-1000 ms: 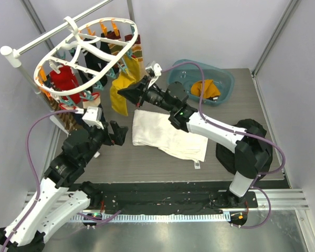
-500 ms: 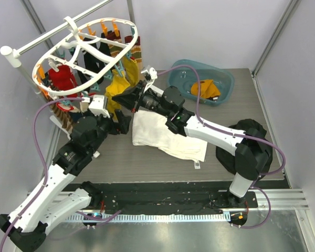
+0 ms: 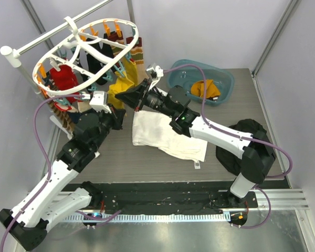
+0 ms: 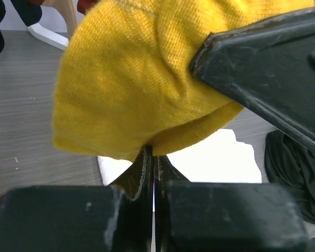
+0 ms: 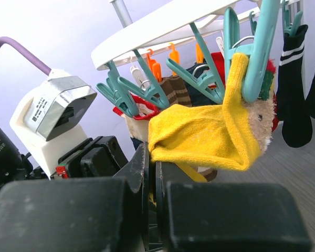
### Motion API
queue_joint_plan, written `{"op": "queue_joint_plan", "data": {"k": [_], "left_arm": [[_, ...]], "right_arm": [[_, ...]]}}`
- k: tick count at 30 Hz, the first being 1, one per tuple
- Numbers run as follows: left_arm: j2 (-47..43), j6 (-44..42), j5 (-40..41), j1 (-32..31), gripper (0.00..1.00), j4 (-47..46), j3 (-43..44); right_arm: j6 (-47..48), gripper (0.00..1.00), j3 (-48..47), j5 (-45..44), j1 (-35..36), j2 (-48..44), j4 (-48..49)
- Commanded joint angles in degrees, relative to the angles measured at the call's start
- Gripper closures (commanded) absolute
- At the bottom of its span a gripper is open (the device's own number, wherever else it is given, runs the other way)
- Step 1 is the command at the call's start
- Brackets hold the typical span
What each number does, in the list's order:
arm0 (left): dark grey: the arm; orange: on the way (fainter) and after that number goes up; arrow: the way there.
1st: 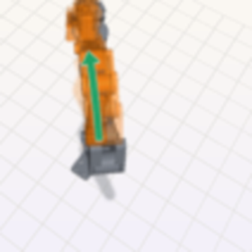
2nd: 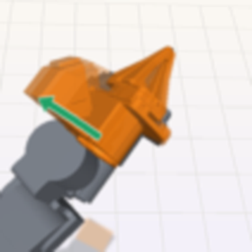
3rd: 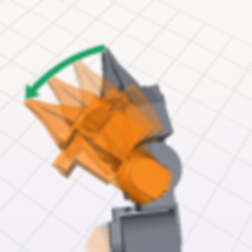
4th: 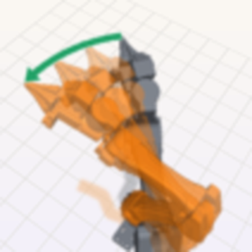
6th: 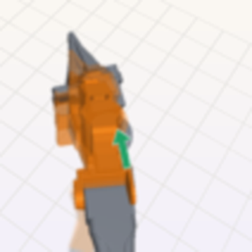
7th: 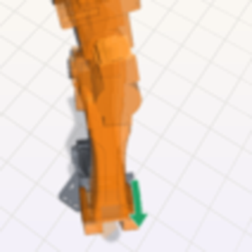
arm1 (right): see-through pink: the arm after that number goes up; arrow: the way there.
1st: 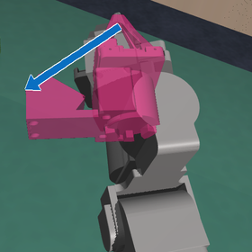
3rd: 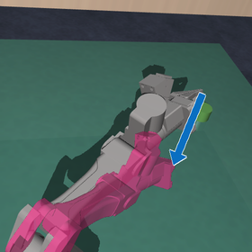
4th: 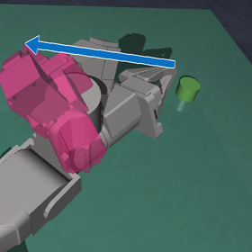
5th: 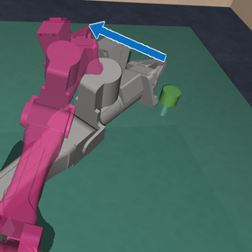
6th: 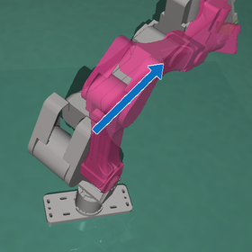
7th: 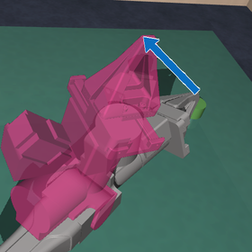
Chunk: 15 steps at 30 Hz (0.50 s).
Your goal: Remove the socks clipped to the hanger
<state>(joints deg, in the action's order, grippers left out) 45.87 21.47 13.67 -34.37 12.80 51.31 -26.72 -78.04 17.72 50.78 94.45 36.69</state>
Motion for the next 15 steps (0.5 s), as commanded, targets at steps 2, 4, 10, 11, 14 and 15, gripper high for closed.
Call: {"op": "queue_joint_plan", "data": {"k": [2, 4, 10, 11, 14, 15], "left_arm": [[0.45, 0.5, -1.54, 0.09, 1.0, -1.99, 1.34], [-0.25, 0.67, -2.59, 0.09, 1.0, -1.37, 1.16], [-3.67, 0.94, -6.81, 0.09, 1.0, 0.91, 0.02], [-4.11, 0.94, -7.95, 0.09, 1.0, 1.44, -0.24], [-5.96, 0.94, -9.97, 0.09, 1.0, 2.05, -1.03], [-6.4, 0.94, -11.37, 0.09, 1.0, 2.4, -1.3]], "right_arm": [[0.88, 0.94, -0.45, -1.8, 0.28, -3.57, -0.21], [1.32, 0.89, -0.53, -2.24, 0.19, -3.75, -1.17], [2.19, 0.74, -1.15, -5.14, 0.28, -5.07, -4.43], [2.63, 0.7, -1.24, -6.1, 0.28, -5.77, -5.21], [5.09, 0.62, -2.99, -10.5, 0.28, -6.56, -10.39], [5.97, 0.6, -3.69, -11.47, 0.28, -6.65, -13.63]]}}
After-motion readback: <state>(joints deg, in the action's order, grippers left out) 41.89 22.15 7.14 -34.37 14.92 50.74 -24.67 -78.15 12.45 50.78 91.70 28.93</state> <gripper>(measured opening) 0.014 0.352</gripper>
